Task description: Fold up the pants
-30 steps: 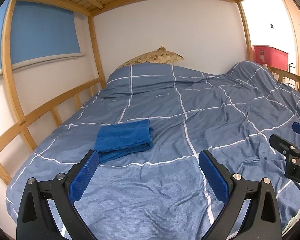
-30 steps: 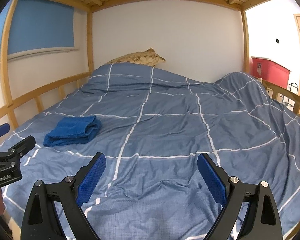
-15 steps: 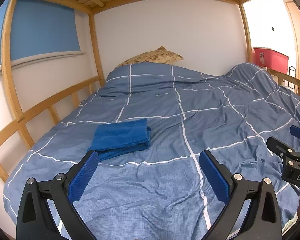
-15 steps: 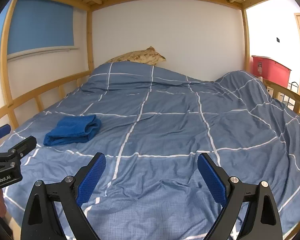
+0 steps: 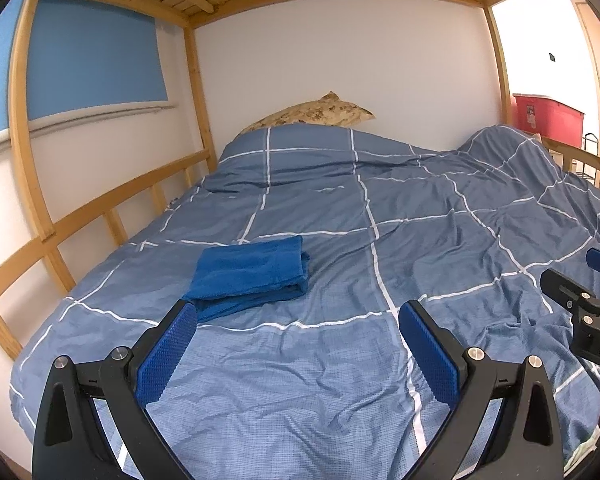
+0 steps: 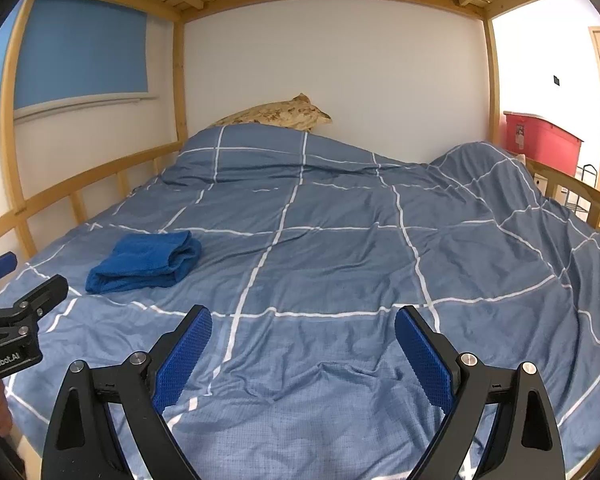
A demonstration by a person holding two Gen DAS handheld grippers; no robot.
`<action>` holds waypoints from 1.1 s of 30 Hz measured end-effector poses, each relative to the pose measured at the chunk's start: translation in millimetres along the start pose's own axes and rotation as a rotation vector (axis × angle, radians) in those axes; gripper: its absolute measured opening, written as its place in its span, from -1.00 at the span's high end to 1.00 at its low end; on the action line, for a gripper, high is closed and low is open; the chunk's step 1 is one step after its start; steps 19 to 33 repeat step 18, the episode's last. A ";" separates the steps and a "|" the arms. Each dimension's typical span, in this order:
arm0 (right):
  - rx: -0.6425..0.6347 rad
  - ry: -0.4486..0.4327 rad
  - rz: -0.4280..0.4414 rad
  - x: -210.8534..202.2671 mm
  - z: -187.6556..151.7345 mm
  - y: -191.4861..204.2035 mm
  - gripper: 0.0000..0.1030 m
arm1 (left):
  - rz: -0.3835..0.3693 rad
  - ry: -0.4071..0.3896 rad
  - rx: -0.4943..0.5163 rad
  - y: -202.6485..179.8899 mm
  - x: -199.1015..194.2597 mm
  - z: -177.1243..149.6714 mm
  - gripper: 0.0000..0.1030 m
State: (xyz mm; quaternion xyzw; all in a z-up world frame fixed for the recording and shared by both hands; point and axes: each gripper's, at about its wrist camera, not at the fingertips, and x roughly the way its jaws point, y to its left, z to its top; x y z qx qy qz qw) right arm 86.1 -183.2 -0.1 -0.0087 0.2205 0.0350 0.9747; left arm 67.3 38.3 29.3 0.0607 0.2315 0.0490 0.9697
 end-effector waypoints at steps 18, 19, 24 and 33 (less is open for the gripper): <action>-0.003 0.002 0.004 1.2 -3.0 2.2 -0.82 | 0.023 -0.018 0.003 1.2 -6.0 -0.7 -0.99; -0.003 0.002 0.004 1.2 -3.0 2.2 -0.82 | 0.023 -0.018 0.003 1.2 -6.0 -0.7 -0.99; -0.003 0.002 0.004 1.2 -3.0 2.2 -0.82 | 0.023 -0.018 0.003 1.2 -6.0 -0.7 -0.99; -0.003 0.002 0.004 1.2 -3.0 2.2 -0.82 | 0.023 -0.018 0.003 1.2 -6.0 -0.7 -0.99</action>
